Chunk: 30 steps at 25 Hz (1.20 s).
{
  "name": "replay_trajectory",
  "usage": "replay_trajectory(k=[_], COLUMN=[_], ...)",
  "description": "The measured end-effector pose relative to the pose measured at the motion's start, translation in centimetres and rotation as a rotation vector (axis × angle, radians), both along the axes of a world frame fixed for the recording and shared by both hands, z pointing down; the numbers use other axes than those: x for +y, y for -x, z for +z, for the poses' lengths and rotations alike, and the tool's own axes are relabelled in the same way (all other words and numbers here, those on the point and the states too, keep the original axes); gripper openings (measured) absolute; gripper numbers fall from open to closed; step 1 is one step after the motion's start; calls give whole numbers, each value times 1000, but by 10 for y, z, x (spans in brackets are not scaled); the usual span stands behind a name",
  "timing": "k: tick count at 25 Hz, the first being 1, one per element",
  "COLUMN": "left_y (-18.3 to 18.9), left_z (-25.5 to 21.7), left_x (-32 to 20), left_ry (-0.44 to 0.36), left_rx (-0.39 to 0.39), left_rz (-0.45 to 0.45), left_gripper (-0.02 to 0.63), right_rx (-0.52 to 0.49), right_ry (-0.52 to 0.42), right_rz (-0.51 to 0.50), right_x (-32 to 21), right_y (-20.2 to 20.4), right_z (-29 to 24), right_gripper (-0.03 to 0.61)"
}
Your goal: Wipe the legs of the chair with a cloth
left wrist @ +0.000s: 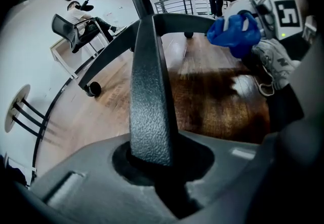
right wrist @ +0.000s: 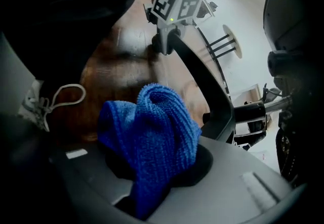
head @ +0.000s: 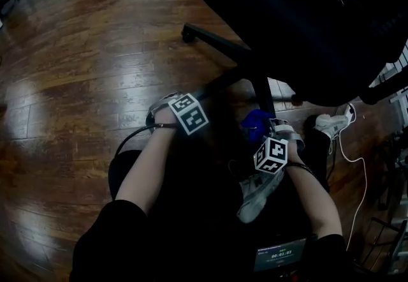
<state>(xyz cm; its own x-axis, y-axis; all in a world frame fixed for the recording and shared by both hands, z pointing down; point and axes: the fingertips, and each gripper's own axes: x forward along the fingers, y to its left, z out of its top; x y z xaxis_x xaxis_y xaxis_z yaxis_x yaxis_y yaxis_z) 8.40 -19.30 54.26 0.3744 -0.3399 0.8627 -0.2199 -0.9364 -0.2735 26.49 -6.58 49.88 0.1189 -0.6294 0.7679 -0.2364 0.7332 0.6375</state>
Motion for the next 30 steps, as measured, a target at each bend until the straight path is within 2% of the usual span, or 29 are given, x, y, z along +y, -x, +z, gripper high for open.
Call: replay_trajectory(k=[6,10,12,15,19,24,27,30], left_y=[-1,-2,-2,-3,-3,-1,-1,-2], left_z=[0,0,0,-1,0,1,1,1], left_x=[2,1,1,0,-1,-1,-1,1], left_ry=[-7,-8,-13,-28,-28,-25,-20,-13], left_rx=[7,10,15,23,18,10,7,3], left_rz=[5,4,4,2,0,-4,-8,-6], left_gripper=[55,55,55,55,55,56,57,57], right_rx=[30,15,-14,-10,25,13,2,5], right_ry=[-129,-166,-169,-112,-18,96,102,90], right_rz=[66,76,76,86,54,51,54,59], right_x=[-127,-144,-133,-102,-29,61,74,65], right_y=[0,3,3,1,0,-1,-2,-4], right_z=[-31,-41,-41,-32,-9,16,20,18], right_gripper=[95,95,95,95,95,95,95,95])
